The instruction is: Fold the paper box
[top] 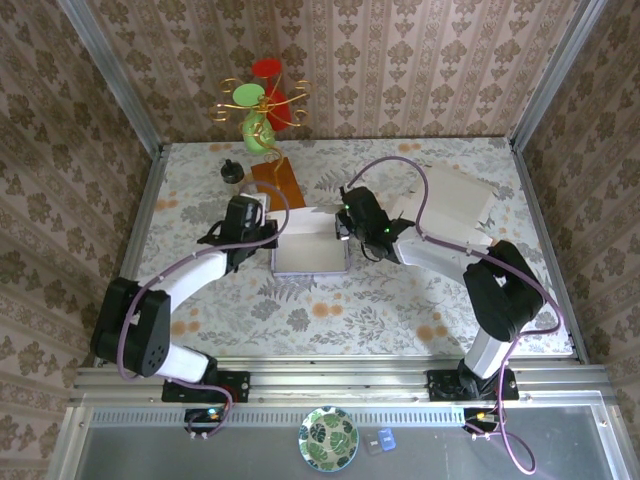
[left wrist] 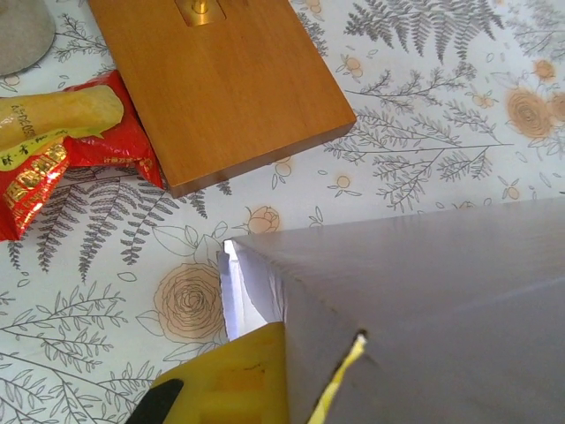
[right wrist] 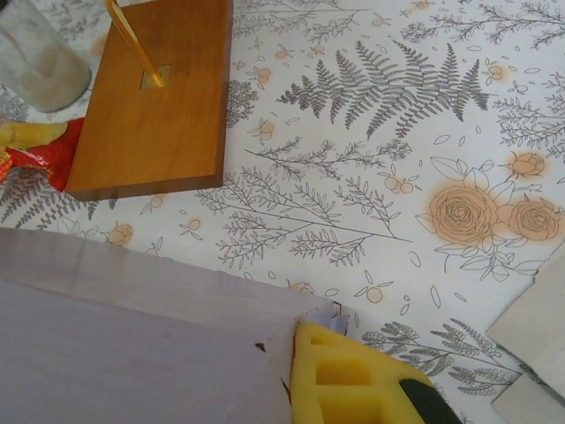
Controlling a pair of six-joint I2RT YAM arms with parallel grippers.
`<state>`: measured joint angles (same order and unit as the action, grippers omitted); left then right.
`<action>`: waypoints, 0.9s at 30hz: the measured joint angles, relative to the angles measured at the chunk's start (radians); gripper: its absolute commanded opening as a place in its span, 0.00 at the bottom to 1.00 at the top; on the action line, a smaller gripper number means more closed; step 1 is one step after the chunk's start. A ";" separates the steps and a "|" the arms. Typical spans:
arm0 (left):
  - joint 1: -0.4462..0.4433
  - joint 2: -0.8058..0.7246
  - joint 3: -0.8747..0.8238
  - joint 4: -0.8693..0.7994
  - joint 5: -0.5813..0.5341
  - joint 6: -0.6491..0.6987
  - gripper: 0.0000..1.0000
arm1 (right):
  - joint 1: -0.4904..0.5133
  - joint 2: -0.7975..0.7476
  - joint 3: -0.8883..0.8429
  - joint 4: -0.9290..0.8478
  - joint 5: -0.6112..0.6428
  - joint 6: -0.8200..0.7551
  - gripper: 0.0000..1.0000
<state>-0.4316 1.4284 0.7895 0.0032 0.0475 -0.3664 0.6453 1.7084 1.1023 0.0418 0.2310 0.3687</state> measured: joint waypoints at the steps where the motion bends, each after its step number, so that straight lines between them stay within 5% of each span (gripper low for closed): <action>1: 0.000 -0.013 -0.024 0.023 0.002 0.000 0.00 | 0.008 -0.007 -0.021 0.027 0.011 0.008 0.00; 14: -0.050 -0.122 -0.243 0.246 -0.027 -0.009 0.00 | 0.097 -0.089 -0.294 0.357 0.137 0.019 0.04; 27: -0.132 -0.163 -0.319 0.304 -0.163 -0.015 0.00 | 0.161 -0.183 -0.320 0.238 0.149 0.060 0.40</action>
<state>-0.5636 1.2655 0.4702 0.3069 -0.1154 -0.3813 0.8059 1.5257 0.7822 0.2798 0.3798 0.4290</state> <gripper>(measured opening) 0.067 0.341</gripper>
